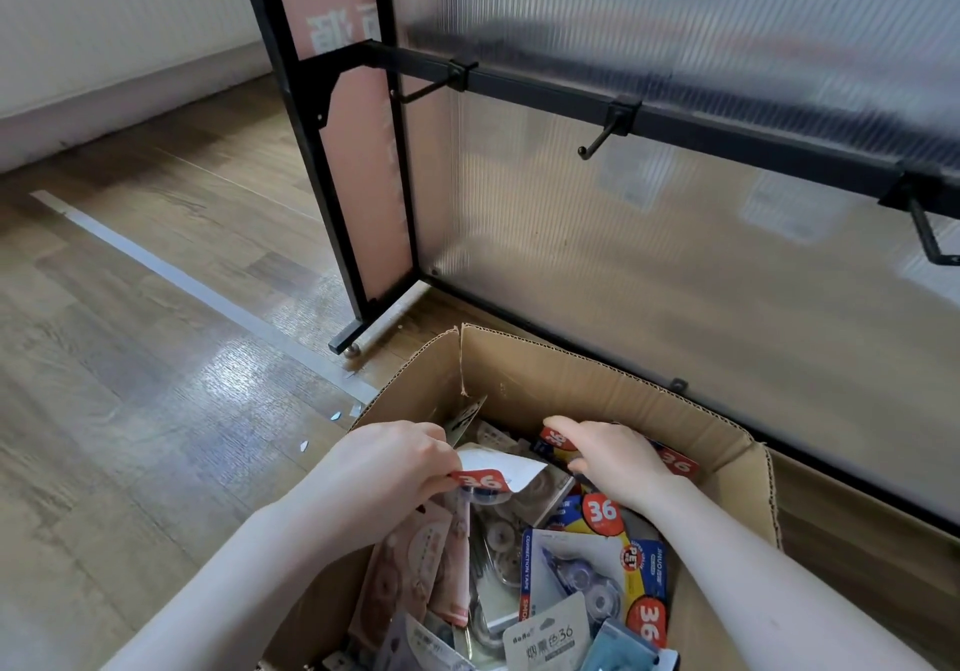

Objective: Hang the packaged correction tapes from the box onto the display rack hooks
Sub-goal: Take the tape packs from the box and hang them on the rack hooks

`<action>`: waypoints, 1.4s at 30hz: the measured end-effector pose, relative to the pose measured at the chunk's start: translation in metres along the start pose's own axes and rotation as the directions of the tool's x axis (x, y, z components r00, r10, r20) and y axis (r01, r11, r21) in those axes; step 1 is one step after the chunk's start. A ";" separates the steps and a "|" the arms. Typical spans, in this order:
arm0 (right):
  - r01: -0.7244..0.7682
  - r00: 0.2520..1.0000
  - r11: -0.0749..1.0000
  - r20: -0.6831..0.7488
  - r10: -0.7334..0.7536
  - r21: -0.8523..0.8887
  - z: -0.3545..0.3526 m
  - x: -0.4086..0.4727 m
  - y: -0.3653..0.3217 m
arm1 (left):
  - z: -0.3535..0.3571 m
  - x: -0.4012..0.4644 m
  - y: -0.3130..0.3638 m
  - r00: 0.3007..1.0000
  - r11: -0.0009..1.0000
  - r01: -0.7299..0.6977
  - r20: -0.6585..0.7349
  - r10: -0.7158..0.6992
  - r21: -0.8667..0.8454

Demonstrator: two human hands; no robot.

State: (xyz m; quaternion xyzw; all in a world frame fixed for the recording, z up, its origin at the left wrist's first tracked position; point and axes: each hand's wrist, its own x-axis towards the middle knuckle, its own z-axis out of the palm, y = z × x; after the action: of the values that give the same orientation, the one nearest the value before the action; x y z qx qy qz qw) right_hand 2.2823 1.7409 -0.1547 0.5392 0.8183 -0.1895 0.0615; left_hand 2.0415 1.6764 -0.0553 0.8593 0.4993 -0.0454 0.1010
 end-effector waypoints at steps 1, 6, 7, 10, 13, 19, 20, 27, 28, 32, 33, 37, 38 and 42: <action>-0.009 1.000 1.000 -0.006 0.009 0.006 0.000 0.000 0.001 | -0.002 -0.001 0.000 1.000 1.000 -0.003 -0.006 0.003 0.001; -0.034 0.999 0.999 -0.042 0.033 -0.020 0.006 0.001 0.001 | -0.017 -0.014 -0.004 0.997 1.000 0.003 -0.071 -0.005 -0.026; -0.034 0.998 0.999 -0.054 0.033 -0.020 0.006 0.000 0.001 | -0.018 -0.016 -0.005 0.998 1.000 0.002 -0.068 -0.003 -0.005; -0.007 0.997 1.000 -0.076 0.007 0.002 -0.001 -0.005 0.000 | -0.013 -0.019 -0.006 1.000 1.000 0.024 0.000 -0.024 0.007; 0.060 0.996 0.998 -0.067 -0.061 -0.018 -0.011 -0.010 -0.001 | -0.007 -0.017 -0.007 0.997 0.999 0.054 0.056 -0.054 0.001; 0.042 0.998 0.988 -0.045 -0.049 -0.147 -0.029 -0.026 0.010 | 0.004 -0.010 -0.008 0.985 0.993 0.120 0.122 -0.121 0.014; 0.024 0.998 0.987 -0.049 -0.033 -0.160 -0.030 -0.028 0.010 | 0.006 -0.008 -0.007 0.985 0.993 0.120 0.126 -0.121 0.013; 0.062 0.986 0.964 -0.136 -0.100 -0.257 -0.022 -0.028 -0.004 | 0.011 0.003 0.000 0.980 0.992 0.125 0.156 -0.125 0.009; 0.060 0.985 0.965 -0.144 -0.099 -0.254 -0.021 -0.028 -0.005 | 0.011 0.003 0.001 0.980 0.992 0.129 0.153 -0.129 0.010; 0.034 0.967 0.981 -0.241 -0.080 -0.192 -0.021 -0.030 -0.002 | 0.011 0.002 0.001 0.982 0.989 0.149 0.116 -0.148 0.002; 0.030 0.959 0.986 -0.273 -0.074 -0.163 -0.022 -0.031 0.000 | 0.010 0.002 0.000 0.983 0.988 0.157 0.095 -0.156 -0.001; -0.002 0.928 0.999 -0.372 -0.013 -0.039 -0.028 -0.034 0.009 | 0.009 0.005 0.002 0.986 0.986 0.169 0.005 -0.169 0.004; -0.005 0.919 1.000 -0.395 -0.002 -0.016 -0.029 -0.036 0.011 | 0.009 0.006 0.004 0.986 0.986 0.167 -0.008 -0.167 0.001; -0.011 0.885 0.999 -0.465 0.034 0.051 -0.028 -0.047 0.012 | 0.008 0.013 0.012 0.987 0.988 0.152 -0.057 -0.152 -0.007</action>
State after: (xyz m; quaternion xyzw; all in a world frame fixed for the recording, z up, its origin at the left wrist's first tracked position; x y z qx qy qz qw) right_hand 2.3155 1.7154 -0.1178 0.5796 0.7982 -0.0729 -0.1467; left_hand 2.0584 1.6795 -0.0641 0.8195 0.5662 -0.0278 0.0839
